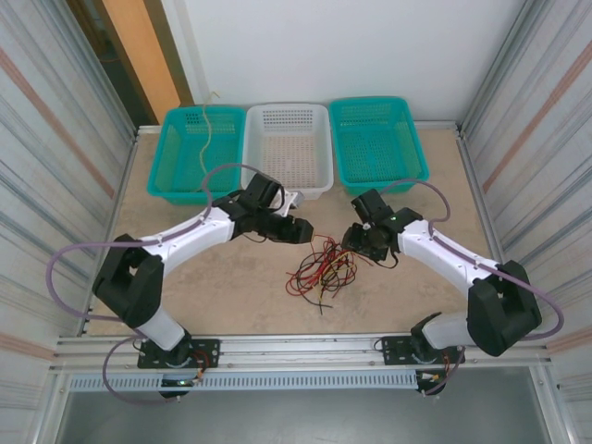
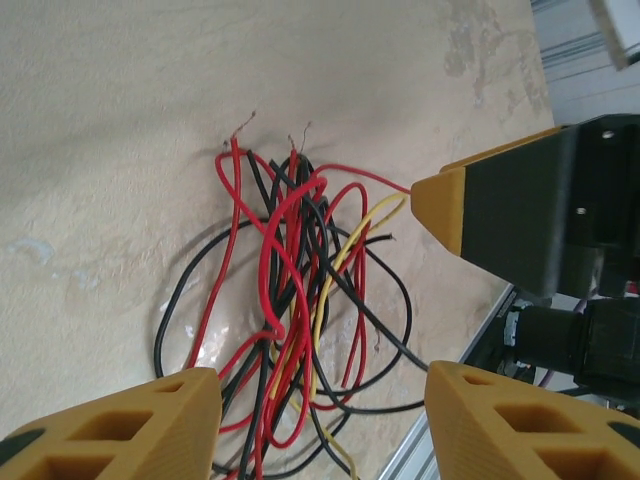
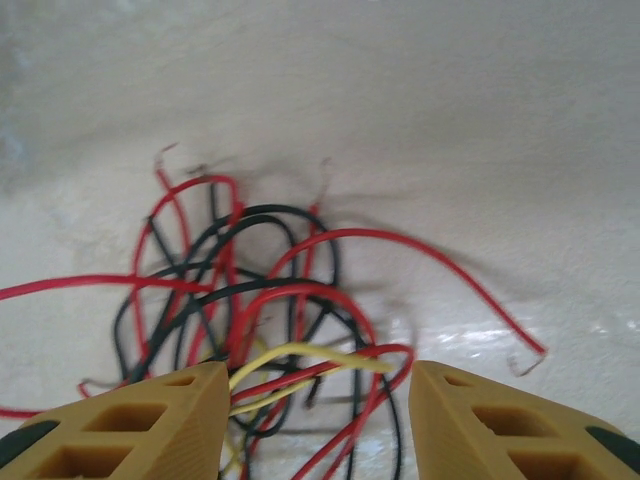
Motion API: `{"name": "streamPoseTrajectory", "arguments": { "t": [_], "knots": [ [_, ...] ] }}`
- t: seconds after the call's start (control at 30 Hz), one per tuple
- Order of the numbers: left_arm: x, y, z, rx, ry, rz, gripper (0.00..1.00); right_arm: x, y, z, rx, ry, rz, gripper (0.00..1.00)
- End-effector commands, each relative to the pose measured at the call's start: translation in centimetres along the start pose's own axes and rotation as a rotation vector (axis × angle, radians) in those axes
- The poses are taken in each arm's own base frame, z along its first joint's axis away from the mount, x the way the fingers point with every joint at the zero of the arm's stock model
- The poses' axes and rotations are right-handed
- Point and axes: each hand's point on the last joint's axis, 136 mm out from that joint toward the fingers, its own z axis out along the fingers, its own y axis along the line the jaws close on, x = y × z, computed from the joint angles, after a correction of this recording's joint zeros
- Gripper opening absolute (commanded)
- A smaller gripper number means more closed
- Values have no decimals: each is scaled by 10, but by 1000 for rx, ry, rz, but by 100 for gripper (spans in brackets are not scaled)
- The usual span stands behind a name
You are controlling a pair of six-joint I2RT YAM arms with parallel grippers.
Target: Untangle the cables
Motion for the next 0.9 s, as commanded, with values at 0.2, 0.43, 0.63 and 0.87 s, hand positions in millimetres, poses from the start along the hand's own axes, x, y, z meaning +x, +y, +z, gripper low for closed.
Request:
{"name": "streamPoseTrajectory", "arguments": {
  "t": [0.2,0.43,0.63,0.87],
  "knots": [
    [3,-3,16,18,48,-11,54,3,-6,3,-72,47,-46,40],
    [8,1,29,17,85,-32,52,10,2,14,-120,78,-46,43],
    [8,7,41,11,107,-39,42,6,8,0,-73,37,-85,45],
    [-16,-6,36,11,73,3,0,3,46,-36,-98,-52,-188,60]
  ]
}}
